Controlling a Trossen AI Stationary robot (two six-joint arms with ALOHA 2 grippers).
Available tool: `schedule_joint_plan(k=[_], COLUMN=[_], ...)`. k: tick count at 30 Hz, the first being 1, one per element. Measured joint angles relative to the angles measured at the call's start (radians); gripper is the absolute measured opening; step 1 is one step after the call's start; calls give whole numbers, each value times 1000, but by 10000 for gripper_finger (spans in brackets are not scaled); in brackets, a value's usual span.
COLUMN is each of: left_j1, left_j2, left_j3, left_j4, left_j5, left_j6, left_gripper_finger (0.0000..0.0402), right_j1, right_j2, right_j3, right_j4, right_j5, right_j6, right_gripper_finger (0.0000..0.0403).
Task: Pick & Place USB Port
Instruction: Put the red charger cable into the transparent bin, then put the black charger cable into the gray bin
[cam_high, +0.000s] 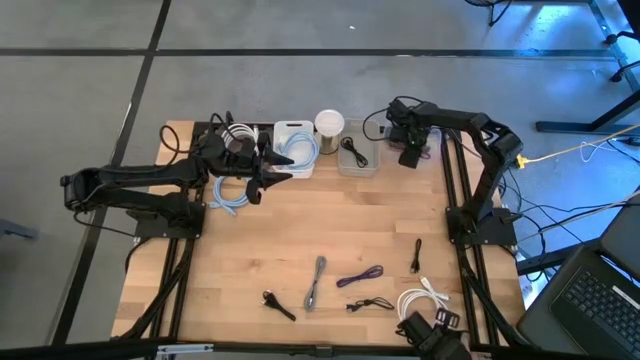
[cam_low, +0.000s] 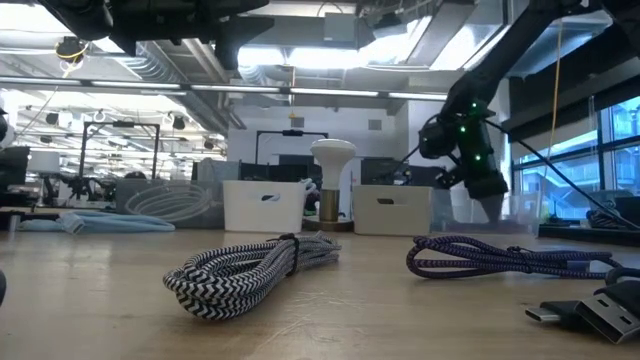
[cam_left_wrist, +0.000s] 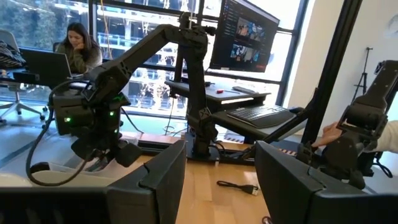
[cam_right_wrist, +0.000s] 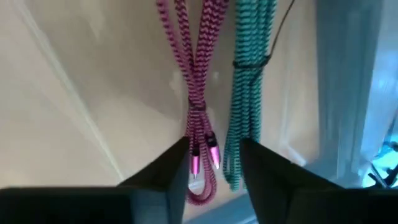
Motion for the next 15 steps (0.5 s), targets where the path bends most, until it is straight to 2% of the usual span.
schedule_joint_plan(k=[6, 15], left_j1=[0, 0], left_j2=[0, 0], left_j3=[0, 1], left_j4=[0, 0], left_j5=[0, -5], left_j6=[9, 18], left_gripper_finger=[182, 182], right_j1=[0, -1], right_j2=[-34, -287], right_j3=[45, 57], right_j4=[-43, -34], right_j5=[-21, -82], right_j6=[49, 63], right_gripper_finger=[181, 167])
